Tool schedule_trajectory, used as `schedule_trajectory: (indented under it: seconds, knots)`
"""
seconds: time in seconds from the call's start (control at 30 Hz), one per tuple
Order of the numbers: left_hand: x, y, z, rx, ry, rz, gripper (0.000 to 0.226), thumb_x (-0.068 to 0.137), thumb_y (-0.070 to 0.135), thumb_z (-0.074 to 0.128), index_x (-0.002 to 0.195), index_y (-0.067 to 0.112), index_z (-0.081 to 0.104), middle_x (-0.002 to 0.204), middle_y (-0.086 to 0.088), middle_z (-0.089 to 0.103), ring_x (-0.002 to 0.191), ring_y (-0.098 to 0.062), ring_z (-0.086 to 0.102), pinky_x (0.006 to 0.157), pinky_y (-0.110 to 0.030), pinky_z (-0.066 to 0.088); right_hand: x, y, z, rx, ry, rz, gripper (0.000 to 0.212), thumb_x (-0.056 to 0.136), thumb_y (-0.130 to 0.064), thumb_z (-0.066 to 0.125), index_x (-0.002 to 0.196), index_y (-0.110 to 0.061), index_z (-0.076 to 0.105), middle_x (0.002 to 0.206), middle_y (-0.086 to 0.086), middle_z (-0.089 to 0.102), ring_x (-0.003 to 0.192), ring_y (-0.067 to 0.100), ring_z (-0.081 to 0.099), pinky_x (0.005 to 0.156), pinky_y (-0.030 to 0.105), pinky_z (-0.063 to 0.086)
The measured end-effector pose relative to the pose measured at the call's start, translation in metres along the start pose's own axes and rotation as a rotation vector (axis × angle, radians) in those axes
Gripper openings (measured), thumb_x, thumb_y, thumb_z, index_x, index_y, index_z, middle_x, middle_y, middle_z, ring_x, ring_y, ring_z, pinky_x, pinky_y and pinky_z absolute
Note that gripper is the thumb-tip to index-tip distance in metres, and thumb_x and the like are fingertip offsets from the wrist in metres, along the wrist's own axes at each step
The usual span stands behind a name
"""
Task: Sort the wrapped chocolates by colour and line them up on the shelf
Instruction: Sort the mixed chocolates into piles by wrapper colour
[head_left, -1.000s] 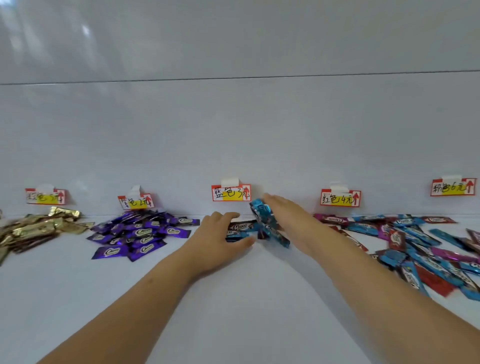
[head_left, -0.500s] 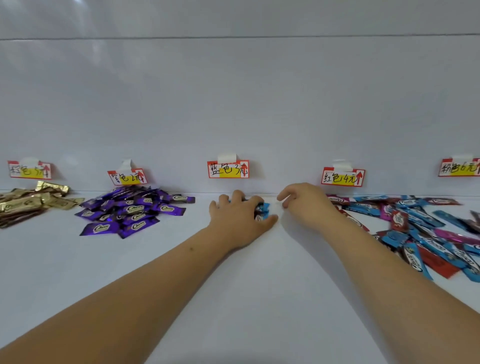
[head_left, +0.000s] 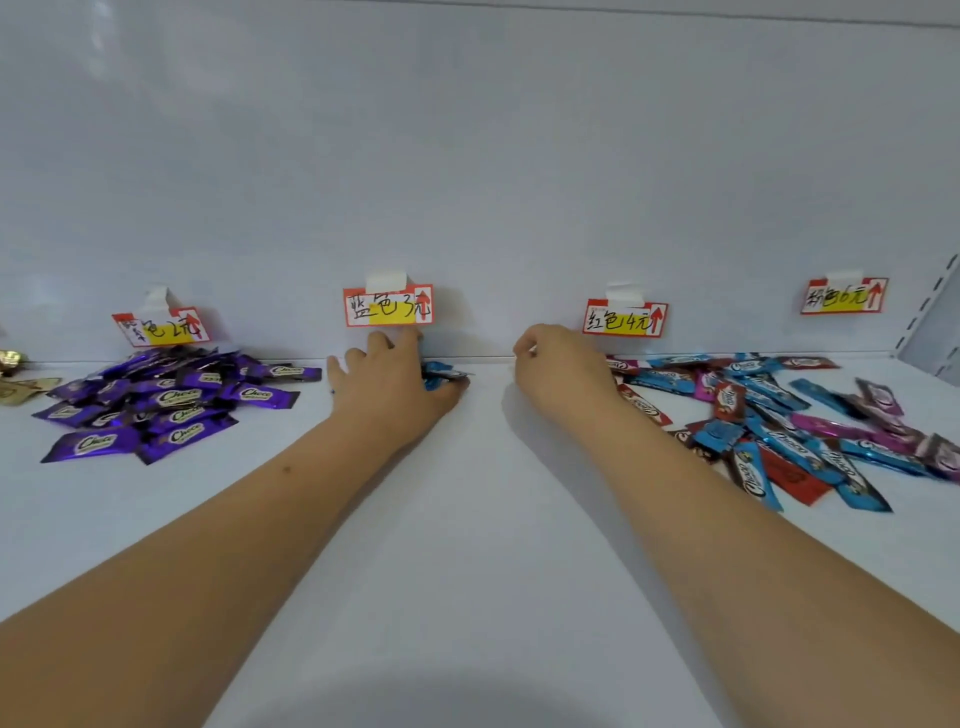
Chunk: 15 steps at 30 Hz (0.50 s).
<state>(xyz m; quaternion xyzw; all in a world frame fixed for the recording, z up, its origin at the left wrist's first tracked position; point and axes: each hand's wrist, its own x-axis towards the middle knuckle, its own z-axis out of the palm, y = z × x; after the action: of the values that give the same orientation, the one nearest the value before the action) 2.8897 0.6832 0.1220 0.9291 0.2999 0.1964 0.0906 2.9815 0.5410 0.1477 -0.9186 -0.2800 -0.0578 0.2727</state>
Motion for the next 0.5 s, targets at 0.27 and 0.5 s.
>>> schedule_trajectory:
  seconds: [0.27, 0.5]
  knots:
    - [-0.005, 0.004, -0.021, -0.004, -0.139, 0.119, 0.062, 0.081, 0.054, 0.066, 0.135, 0.031, 0.049, 0.13, -0.006, 0.043, 0.123, -0.031, 0.037, 0.104, -0.042, 0.034, 0.003, -0.002, -0.035, 0.242, 0.105, 0.061, 0.035, 0.09, -0.008, 0.046, 0.117, -0.017, 0.065, 0.123, 0.003, 0.064, 0.116, 0.025, 0.056, 0.1, 0.04, 0.046]
    - [-0.007, 0.005, -0.043, -0.074, -0.273, 0.461, 0.096, 0.048, 0.096, 0.048, 0.133, 0.05, 0.045, 0.129, 0.017, 0.039, 0.124, -0.012, 0.031, 0.106, -0.036, 0.033, 0.007, 0.053, -0.066, 0.143, 0.049, -0.001, 0.029, 0.1, -0.016, 0.041, 0.117, -0.009, 0.064, 0.12, 0.007, 0.065, 0.11, 0.024, 0.058, 0.094, 0.031, 0.046]
